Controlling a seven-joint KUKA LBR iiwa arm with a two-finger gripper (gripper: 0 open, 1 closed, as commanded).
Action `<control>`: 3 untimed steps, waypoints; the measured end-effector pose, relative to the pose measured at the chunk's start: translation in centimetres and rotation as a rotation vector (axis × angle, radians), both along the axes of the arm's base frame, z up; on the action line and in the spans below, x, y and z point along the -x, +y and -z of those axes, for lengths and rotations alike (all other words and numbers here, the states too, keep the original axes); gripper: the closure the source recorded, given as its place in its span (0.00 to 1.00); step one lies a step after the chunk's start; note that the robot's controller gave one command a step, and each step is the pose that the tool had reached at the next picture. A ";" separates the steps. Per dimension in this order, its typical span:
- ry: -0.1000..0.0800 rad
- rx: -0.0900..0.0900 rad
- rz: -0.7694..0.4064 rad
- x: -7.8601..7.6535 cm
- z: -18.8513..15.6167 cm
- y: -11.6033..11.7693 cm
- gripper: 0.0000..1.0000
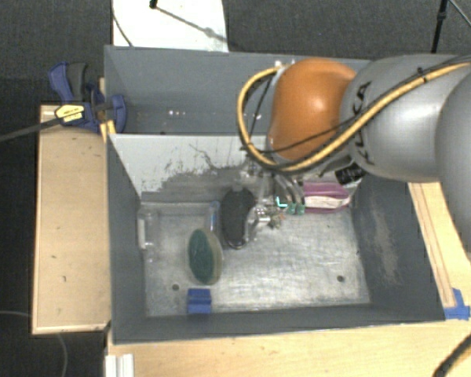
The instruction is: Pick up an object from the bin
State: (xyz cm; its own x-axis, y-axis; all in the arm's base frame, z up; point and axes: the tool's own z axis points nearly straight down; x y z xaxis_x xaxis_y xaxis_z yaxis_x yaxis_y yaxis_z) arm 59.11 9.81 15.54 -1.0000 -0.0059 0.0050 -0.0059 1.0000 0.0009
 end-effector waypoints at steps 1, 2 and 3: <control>-0.013 -0.001 0.089 -0.1 5.1 0.9 0.00; -0.007 0.001 -0.265 2.8 4.0 -3.4 0.00; -0.010 -0.007 -0.447 -0.2 7.8 -9.6 0.00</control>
Offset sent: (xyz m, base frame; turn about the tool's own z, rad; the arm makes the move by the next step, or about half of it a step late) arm -0.0023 0.0133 -0.0854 0.1139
